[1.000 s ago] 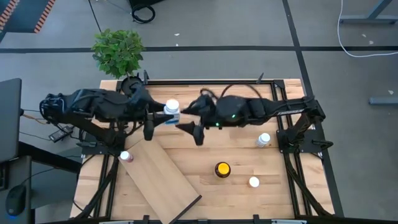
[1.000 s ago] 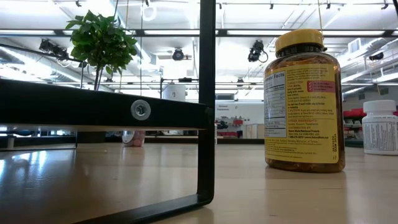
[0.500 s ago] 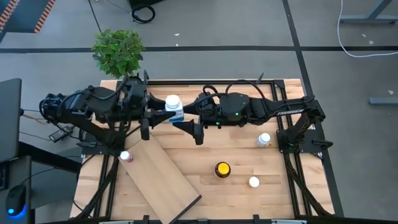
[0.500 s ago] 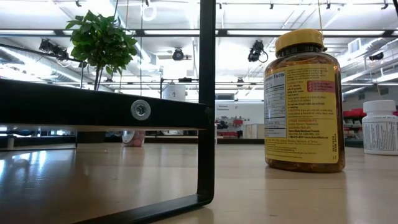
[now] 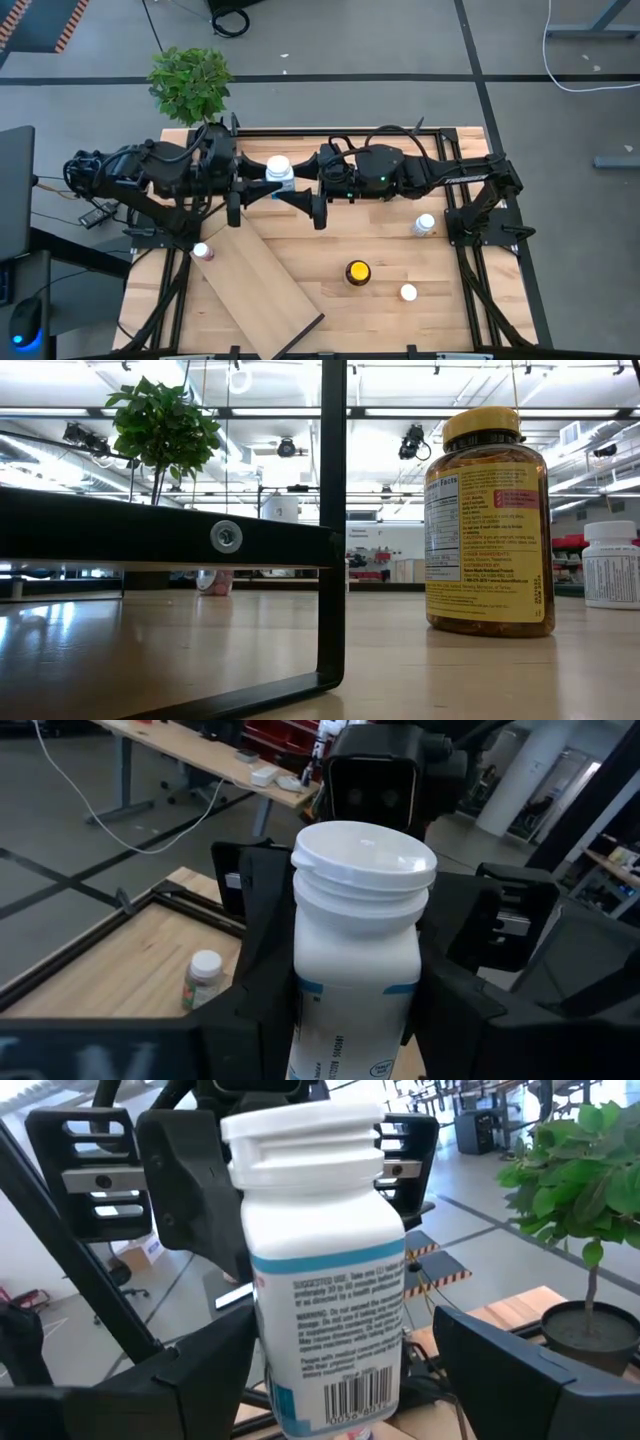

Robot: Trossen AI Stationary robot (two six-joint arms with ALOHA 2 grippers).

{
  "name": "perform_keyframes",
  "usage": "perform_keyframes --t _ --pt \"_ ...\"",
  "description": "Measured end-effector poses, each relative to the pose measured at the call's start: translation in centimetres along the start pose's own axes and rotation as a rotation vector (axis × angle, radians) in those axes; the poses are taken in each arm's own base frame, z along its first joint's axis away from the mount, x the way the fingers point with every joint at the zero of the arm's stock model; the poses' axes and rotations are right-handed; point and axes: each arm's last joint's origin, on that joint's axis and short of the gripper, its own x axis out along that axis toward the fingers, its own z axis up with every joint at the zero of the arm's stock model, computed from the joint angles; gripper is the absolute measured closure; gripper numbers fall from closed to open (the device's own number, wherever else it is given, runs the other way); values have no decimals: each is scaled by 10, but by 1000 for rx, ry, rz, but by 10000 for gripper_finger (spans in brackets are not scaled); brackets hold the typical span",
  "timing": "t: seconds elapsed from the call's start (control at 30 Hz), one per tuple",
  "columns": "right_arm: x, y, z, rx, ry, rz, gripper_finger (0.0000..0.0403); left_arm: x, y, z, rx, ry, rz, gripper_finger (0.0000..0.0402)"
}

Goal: Pick and place medicine bottles onto shelf by color
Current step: Put the left white pill bottle on the shelf

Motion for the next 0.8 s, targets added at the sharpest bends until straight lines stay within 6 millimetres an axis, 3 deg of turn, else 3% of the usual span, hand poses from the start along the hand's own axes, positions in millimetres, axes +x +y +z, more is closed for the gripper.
perform_keyframes --t 0.13,0.37,0.8 --pt "0 0 0 -9 -2 3 127 0 0 0 0 0 1 235" --pt "0 1 0 -37 6 31 239 1 1 0 -4 0 1 223" --pt "2 -2 -1 -66 16 36 241 -7 6 3 27 11 -3 221"
